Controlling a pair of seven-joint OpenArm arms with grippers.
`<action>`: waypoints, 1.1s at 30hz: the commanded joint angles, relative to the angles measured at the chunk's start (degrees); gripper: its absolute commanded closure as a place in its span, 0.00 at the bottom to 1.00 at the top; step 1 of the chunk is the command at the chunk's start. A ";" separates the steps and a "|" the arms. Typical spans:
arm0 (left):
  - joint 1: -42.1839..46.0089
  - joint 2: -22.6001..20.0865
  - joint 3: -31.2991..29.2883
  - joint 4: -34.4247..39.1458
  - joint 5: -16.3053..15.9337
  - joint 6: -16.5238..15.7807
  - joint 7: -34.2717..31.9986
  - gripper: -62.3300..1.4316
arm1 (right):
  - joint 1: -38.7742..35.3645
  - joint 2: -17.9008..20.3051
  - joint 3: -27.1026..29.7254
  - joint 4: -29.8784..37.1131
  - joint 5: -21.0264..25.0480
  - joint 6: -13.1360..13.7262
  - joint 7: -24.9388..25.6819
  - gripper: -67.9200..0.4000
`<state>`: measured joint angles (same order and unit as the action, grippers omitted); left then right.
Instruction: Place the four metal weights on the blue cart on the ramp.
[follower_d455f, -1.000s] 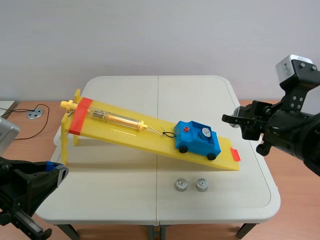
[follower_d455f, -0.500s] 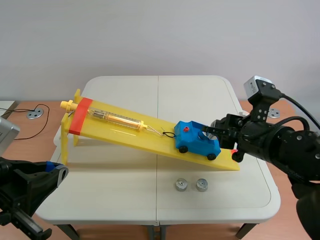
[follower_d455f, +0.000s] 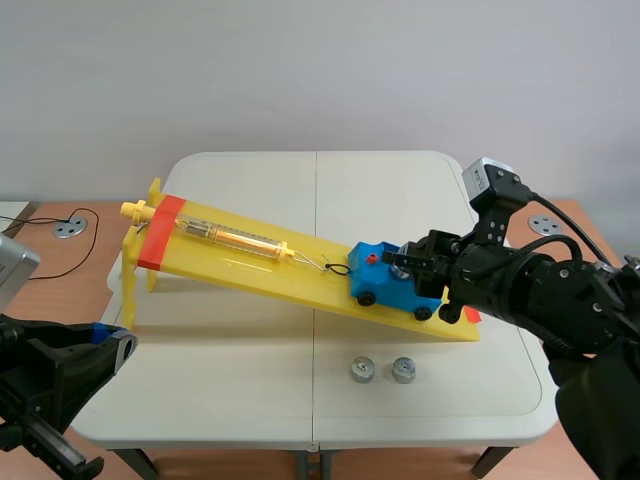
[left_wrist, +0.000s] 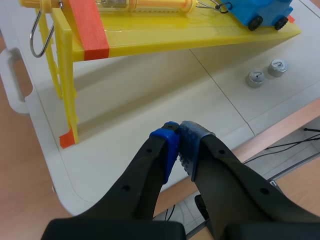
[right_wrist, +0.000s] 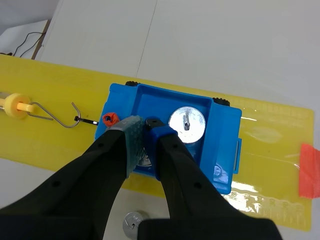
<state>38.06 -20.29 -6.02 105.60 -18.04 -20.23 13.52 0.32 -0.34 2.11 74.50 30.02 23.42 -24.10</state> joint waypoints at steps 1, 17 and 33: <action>-1.75 0.44 -0.85 4.04 -2.95 -2.05 -4.63 0.93 | 5.90 -0.76 -1.18 4.55 4.31 5.14 8.55 0.98; -1.75 0.44 -0.85 4.04 -2.95 -2.05 -4.63 0.93 | 5.09 -0.35 -0.81 4.55 3.69 5.03 7.67 0.76; -1.75 0.44 -0.85 4.04 -2.95 -2.05 -4.66 0.93 | -3.72 9.99 5.14 16.68 6.67 10.75 4.92 0.63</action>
<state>38.06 -20.29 -6.02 105.60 -18.04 -20.23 13.52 -5.04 5.32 6.15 82.21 31.16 29.23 -24.80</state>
